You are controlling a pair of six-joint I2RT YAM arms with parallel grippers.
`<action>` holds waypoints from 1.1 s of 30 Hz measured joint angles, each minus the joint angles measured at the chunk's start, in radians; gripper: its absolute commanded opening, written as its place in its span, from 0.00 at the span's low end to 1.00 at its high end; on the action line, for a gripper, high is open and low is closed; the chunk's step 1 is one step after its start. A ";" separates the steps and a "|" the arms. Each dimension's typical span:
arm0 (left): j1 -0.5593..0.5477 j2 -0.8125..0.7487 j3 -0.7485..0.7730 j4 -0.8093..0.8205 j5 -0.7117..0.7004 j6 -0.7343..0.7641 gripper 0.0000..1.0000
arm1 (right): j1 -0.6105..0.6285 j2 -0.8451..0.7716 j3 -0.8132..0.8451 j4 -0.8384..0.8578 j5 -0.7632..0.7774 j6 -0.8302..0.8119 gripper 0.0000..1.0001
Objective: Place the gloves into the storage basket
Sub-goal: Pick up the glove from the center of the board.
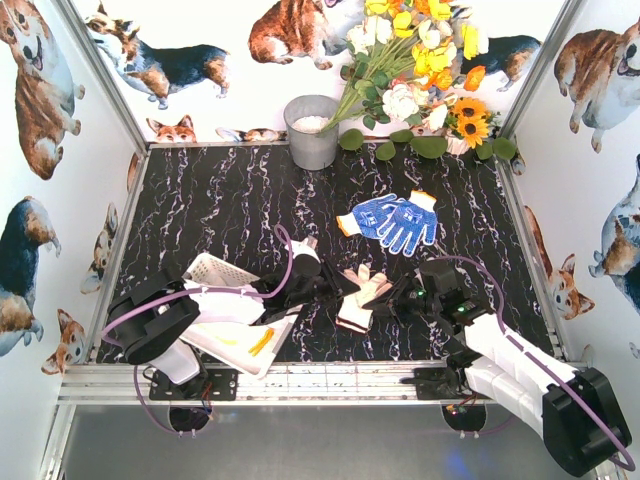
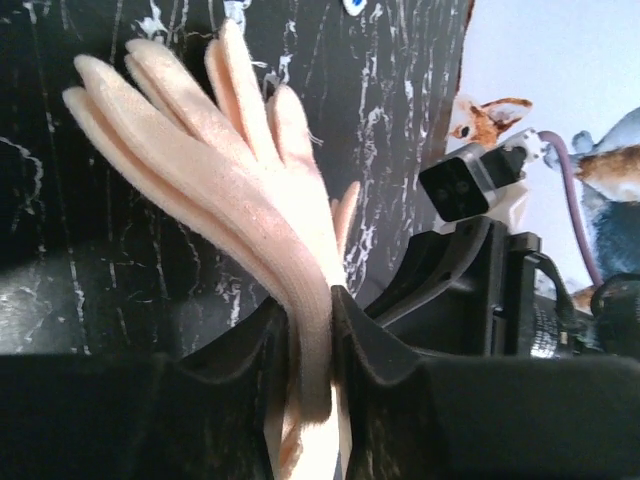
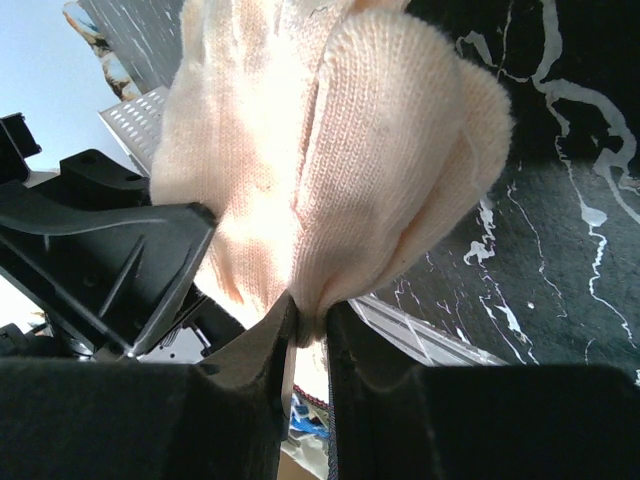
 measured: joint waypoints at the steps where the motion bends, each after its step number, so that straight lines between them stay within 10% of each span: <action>1: 0.000 0.000 0.000 -0.008 -0.003 0.003 0.06 | 0.000 0.000 0.000 -0.001 0.000 -0.002 0.00; 33: 0.203 -0.340 0.077 -0.669 -0.074 0.278 0.00 | 0.172 0.689 0.662 -0.184 -0.076 -0.380 0.00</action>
